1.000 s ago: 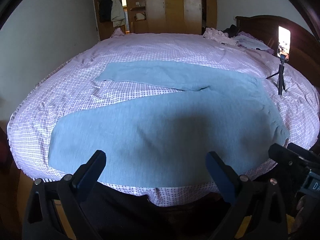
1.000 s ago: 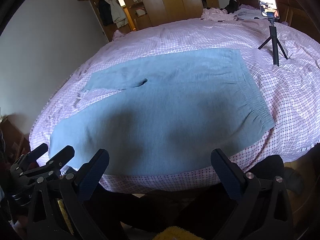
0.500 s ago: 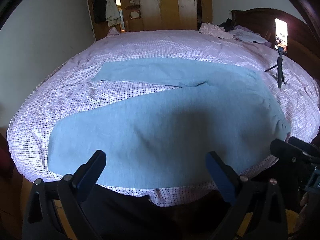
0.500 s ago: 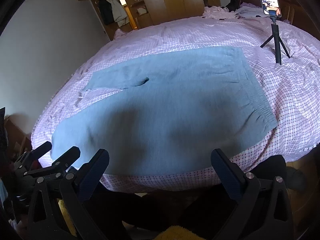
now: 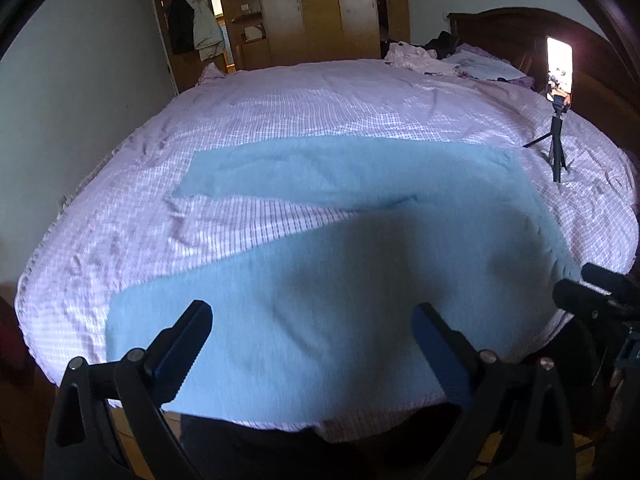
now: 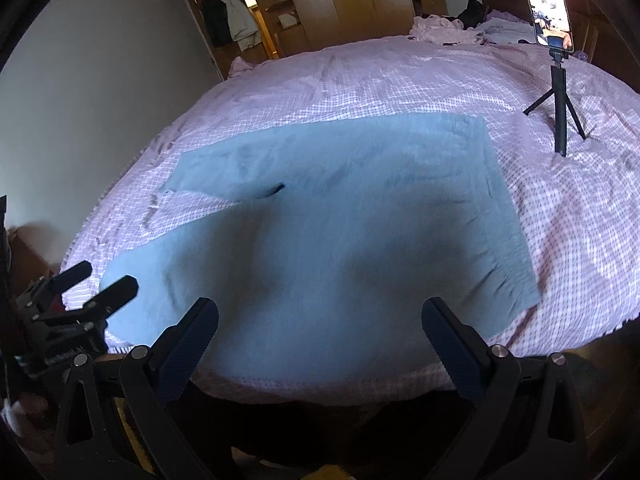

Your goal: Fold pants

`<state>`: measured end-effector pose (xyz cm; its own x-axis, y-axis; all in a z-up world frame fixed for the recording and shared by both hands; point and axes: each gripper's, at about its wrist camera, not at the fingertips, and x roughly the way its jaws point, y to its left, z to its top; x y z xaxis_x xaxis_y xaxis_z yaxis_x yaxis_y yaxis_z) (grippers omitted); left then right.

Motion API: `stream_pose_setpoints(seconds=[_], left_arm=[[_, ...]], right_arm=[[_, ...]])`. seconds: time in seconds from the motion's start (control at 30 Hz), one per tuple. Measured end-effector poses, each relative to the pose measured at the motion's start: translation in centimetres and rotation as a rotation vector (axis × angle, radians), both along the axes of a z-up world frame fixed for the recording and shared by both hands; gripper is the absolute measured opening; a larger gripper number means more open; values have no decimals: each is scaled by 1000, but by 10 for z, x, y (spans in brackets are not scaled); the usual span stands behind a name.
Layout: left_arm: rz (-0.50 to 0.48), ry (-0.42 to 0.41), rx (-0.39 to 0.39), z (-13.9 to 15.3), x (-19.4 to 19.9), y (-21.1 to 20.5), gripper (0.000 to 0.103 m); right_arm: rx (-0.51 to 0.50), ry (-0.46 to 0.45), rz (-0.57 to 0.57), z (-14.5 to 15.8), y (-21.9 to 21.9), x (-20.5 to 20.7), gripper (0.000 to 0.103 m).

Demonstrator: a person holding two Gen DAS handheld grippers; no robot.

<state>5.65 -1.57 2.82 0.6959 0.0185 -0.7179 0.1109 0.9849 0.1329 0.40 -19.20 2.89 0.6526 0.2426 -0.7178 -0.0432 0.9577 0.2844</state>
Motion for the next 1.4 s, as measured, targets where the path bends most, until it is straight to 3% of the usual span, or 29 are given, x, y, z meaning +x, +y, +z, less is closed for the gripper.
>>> stream_pose_setpoints(seconds=[0.37, 0.73, 1.0, 1.4], left_arm=[[-63, -23, 61, 40, 41, -10, 102], [-105, -67, 134, 74, 118, -27, 102], [-77, -16, 123, 56, 191, -29, 102], [-211, 40, 184, 0, 288, -61, 101]], right_arm=[[-34, -15, 3, 40, -30, 45, 98], [-93, 7, 5, 65, -56, 121, 98], [-83, 80, 57, 44, -68, 172, 98], [-107, 165, 57, -7, -83, 259, 98]])
